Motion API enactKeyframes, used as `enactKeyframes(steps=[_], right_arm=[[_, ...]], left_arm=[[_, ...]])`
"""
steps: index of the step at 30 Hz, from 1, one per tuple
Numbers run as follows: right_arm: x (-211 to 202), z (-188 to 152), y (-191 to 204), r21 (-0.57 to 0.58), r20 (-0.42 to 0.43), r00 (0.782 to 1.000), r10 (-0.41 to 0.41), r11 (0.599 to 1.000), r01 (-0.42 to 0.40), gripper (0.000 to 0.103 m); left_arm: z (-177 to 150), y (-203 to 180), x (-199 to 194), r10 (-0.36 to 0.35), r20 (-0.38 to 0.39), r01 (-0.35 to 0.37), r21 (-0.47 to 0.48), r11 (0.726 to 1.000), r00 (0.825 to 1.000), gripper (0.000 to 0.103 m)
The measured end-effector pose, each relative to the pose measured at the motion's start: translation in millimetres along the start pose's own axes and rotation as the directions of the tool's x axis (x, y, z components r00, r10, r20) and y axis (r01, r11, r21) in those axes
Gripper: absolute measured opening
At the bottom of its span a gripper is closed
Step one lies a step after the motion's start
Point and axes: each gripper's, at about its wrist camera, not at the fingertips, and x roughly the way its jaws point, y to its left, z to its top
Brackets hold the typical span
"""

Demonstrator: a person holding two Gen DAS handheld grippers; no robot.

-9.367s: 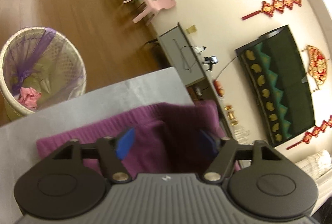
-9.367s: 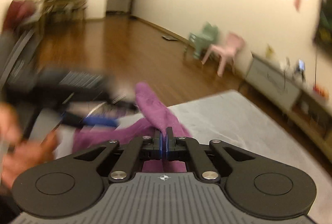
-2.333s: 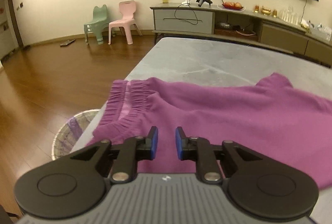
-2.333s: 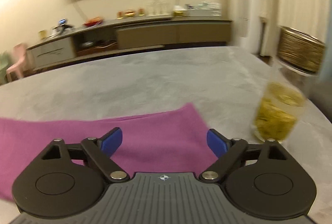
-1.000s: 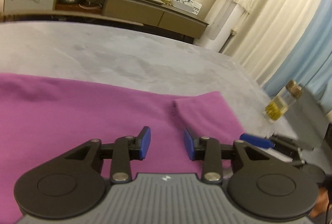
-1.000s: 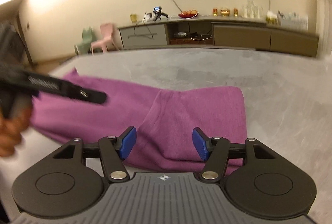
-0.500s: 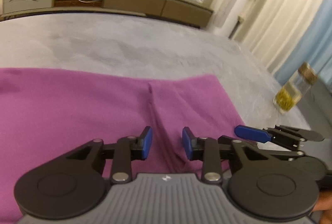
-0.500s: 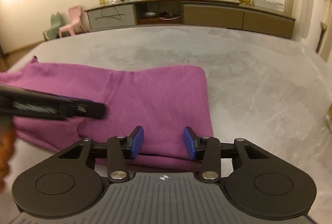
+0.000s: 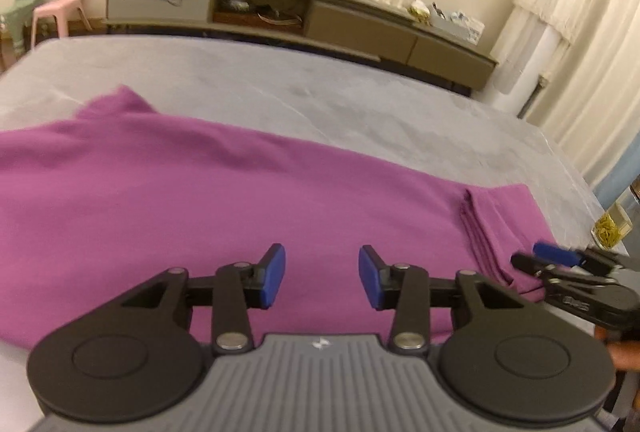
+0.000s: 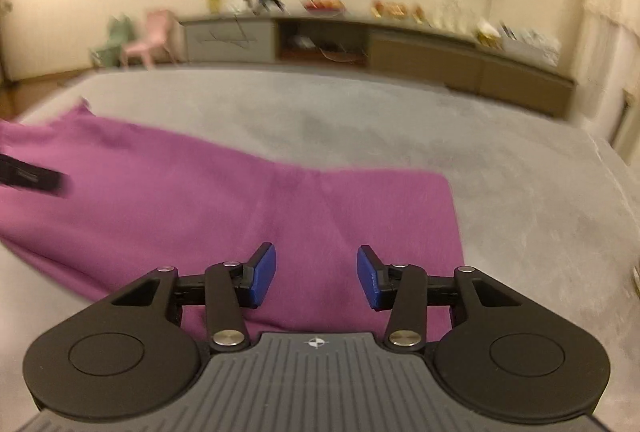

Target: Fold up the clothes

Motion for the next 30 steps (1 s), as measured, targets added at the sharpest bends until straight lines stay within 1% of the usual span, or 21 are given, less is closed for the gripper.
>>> enactKeyframes(steps=[1, 3, 4, 6, 7, 8, 9, 10, 11, 12, 13, 15, 16, 18, 19, 20, 21, 23, 26, 28, 30], right_arm=[[4.9, -1.8, -1.1, 0.011, -0.019, 1.0, -0.01, 1.0, 0.01, 0.049], [5.8, 5.3, 1.8, 0.021, -0.019, 0.999, -0.038, 0.999, 0.038, 0.049], [-0.5, 9.6, 8.0, 0.014, -0.001, 0.998, -0.068, 0.998, 0.068, 0.05], [-22.1, 19.1, 34.8, -0.039, 0.082, 0.995, -0.054, 0.998, 0.057, 0.053], [-32.9, 23.8, 48.5, -0.066, 0.122, 0.992, -0.043, 0.996, 0.052, 0.06], [-42.2, 26.7, 70.5, -0.103, 0.142, 0.99, -0.003, 0.995, 0.017, 0.064], [-51.5, 29.7, 92.5, -0.14, 0.161, 0.986, 0.039, 0.99, -0.016, 0.071], [-60.8, 32.6, 114.9, -0.179, 0.177, 0.981, 0.081, 0.983, -0.049, 0.074], [-71.3, 33.8, 145.1, -0.247, 0.175, 0.975, 0.133, 0.965, -0.087, 0.075], [-79.8, 34.3, 173.6, -0.311, 0.17, 0.969, 0.181, 0.943, -0.121, 0.076], [-84.4, 35.2, 202.2, -0.366, 0.164, 0.959, 0.23, 0.917, -0.157, 0.079], [-91.8, 38.3, 260.1, -0.462, 0.149, 0.935, 0.322, 0.858, -0.222, 0.082], [-94.7, 40.7, 289.2, -0.503, 0.141, 0.92, 0.365, 0.827, -0.251, 0.083], [-94.1, 51.6, 345.4, -0.574, 0.121, 0.891, 0.437, 0.763, -0.296, 0.083], [-92.3, 55.3, 374.3, -0.612, 0.11, 0.879, 0.463, 0.729, -0.308, 0.084], [-90.4, 59.0, 403.0, -0.648, 0.097, 0.867, 0.489, 0.692, -0.318, 0.084], [-85.5, 61.5, 427.2, -0.666, 0.077, 0.86, 0.505, 0.668, -0.333, 0.084], [-75.5, 66.4, 475.2, -0.7, 0.036, 0.844, 0.535, 0.616, -0.361, 0.085], [-56.6, 63.6, 527.2, -0.732, -0.011, 0.837, 0.548, 0.565, -0.38, 0.085], [-46.7, 59.2, 549.5, -0.735, -0.032, 0.837, 0.547, 0.555, -0.39, 0.085], [-37.3, 56.5, 564.0, -0.726, -0.049, 0.837, 0.544, 0.556, -0.404, 0.084]], left_arm=[[-1.4, 6.6, -7.0, 0.011, 0.012, -0.011, 0.003, 1.0, 1.0, 0.04], [-5.1, 22.3, -22.8, 0.035, 0.037, -0.035, -0.004, 0.999, 0.999, 0.041], [-7.7, 31.6, -32.4, 0.046, 0.052, -0.045, -0.017, 0.999, 0.998, 0.041], [-10.2, 57.8, -54.0, 0.081, 0.087, -0.075, -0.072, 0.995, 0.993, 0.043], [-10.4, 77.1, -66.0, 0.107, 0.109, -0.093, -0.12, 0.988, 0.988, 0.045], [-10.1, 98.1, -78.0, 0.134, 0.132, -0.111, -0.17, 0.979, 0.982, 0.047], [-10.9, 120.0, -91.0, 0.169, 0.156, -0.132, -0.222, 0.966, 0.973, 0.049], [-13.0, 144.7, -103.4, 0.216, 0.172, -0.163, -0.28, 0.946, 0.961, 0.051], [-15.3, 170.9, -114.8, 0.268, 0.179, -0.196, -0.34, 0.92, 0.947, 0.052], [-18.9, 196.0, -125.8, 0.294, 0.187, -0.2, -0.403, 0.893, 0.937, 0.052], [-23.4, 220.5, -136.7, 0.302, 0.196, -0.182, -0.468, 0.865, 0.933, 0.052], [-32.4, 269.3, -158.4, 0.32, 0.213, -0.14, -0.589, 0.796, 0.923, 0.053], [-36.9, 293.8, -169.2, 0.33, 0.22, -0.117, -0.644, 0.756, 0.918, 0.054], [-45.9, 342.7, -190.9, 0.351, 0.232, -0.066, -0.745, 0.664, 0.907, 0.057], [-50.6, 361.1, -199.9, 0.35, 0.241, -0.039, -0.773, 0.633, 0.905, 0.06], [-53.7, 373.1, -205.1, 0.345, 0.249, -0.024, -0.78, 0.625, 0.905, 0.062], [-54.2, 381.2, -205.6, 0.341, 0.244, -0.028, -0.776, 0.63, 0.908, 0.067], [-53.0, 394.2, -202.1, 0.329, 0.22, -0.05, -0.76, 0.648, 0.918, 0.071], [-52.4, 410.0, -187.0, 0.255, 0.197, -0.03, -0.733, 0.679, 0.947, 0.073], [-53.0, 415.2, -178.3, 0.246, 0.175, -0.047, -0.719, 0.693, 0.953, 0.077], [-54.3, 418.9, -170.4, 0.251, 0.15, -0.074, -0.707, 0.703, 0.956, 0.079]])
